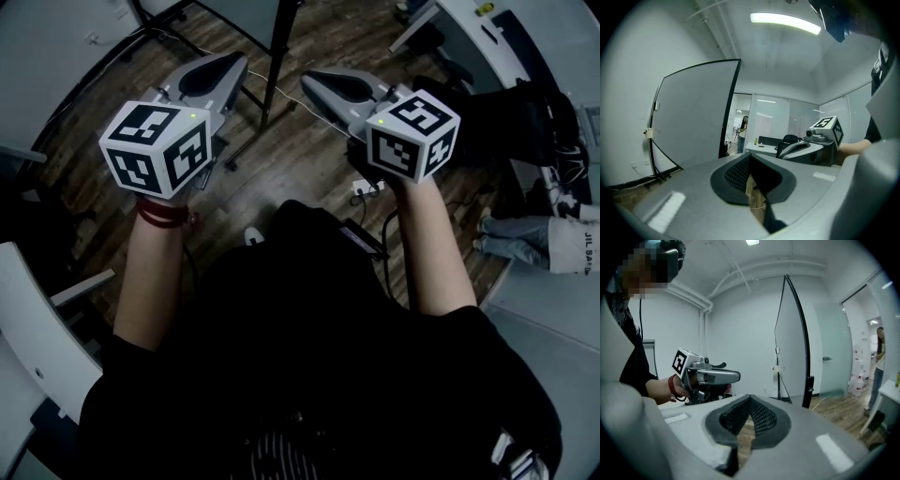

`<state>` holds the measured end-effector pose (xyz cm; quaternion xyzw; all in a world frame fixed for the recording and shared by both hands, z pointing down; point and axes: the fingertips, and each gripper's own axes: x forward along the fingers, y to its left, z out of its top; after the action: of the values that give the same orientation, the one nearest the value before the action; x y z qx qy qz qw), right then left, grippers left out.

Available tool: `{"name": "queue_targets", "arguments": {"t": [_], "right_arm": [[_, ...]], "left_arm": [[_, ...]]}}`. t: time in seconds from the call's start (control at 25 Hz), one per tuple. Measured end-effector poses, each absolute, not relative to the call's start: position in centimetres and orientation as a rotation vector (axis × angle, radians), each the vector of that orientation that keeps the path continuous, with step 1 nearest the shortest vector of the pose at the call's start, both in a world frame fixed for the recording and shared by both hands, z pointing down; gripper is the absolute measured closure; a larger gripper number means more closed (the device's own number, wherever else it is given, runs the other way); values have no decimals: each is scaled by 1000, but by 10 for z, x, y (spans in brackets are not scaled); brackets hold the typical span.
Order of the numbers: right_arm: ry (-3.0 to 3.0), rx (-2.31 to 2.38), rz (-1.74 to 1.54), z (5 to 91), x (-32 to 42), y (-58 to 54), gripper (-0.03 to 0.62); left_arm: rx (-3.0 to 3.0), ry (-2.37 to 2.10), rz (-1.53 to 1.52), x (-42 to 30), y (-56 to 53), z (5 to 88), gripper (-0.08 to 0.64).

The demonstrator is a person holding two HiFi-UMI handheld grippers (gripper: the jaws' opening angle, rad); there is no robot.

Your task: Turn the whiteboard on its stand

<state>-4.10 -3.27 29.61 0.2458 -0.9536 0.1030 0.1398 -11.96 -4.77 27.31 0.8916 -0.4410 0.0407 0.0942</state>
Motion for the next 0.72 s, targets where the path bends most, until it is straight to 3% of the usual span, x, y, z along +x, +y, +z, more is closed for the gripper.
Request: {"name": "queue_targets", "arguments": {"t": [0.72], "right_arm": [[-2832,618,307,288,-59,-133,591]], "left_arm": [[2630,-1369,146,-120,-141,261,557]]}}
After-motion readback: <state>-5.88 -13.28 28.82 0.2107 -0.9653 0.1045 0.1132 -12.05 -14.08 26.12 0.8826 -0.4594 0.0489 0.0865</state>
